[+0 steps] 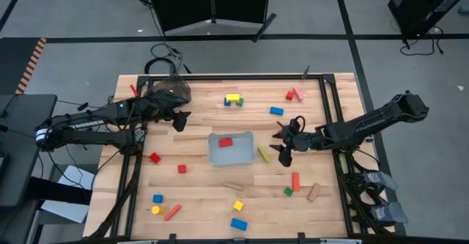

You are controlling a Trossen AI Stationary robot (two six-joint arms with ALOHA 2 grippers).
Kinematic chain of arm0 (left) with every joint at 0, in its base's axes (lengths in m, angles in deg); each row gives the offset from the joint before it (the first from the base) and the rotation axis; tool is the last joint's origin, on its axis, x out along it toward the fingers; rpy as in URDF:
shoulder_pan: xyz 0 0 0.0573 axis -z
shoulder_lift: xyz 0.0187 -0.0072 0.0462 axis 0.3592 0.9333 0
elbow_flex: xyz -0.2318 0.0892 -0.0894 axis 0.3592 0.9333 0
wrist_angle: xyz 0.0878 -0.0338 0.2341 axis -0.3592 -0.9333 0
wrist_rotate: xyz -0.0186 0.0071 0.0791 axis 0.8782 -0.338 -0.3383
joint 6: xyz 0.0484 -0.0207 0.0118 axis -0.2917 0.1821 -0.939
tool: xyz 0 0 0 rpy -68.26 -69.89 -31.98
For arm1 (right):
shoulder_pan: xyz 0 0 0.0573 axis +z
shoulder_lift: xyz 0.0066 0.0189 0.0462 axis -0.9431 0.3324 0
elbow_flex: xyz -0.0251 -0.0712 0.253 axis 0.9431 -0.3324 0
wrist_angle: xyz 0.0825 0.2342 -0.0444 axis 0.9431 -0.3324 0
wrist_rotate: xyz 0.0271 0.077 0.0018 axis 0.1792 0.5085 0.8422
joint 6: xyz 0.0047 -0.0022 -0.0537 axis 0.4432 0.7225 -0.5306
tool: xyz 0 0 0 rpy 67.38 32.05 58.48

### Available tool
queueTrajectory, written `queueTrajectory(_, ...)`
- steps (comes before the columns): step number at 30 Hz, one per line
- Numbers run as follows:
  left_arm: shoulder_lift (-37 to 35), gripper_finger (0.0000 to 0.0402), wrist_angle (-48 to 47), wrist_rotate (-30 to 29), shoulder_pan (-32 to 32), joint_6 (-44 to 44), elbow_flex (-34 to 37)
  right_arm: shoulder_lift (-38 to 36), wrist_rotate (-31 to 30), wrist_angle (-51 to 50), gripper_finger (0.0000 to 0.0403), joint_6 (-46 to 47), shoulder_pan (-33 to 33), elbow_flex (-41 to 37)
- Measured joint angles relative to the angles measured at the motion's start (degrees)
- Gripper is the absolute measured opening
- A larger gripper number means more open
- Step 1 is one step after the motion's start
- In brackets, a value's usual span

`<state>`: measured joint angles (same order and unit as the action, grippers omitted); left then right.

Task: Sort blocks by size
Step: Put the green rectangular block into the gray bin

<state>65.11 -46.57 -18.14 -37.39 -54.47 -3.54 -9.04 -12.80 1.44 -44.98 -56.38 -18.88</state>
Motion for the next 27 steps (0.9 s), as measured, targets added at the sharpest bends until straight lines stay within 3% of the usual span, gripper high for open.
queueTrajectory(13, 0.0, 0.0307, -0.03, -0.49, 0.0, -0.37, 0.0, 12.18, 0.2, 9.4, 0.0251, 4.83, 4.06, 0.02)
queueTrajectory(27, 0.01, 0.0307, -0.12, -0.48, 0.0, -1.31, 0.0, 17.92, -1.33, 5.2, 0.0259, 7.03, 4.16, 3.98)
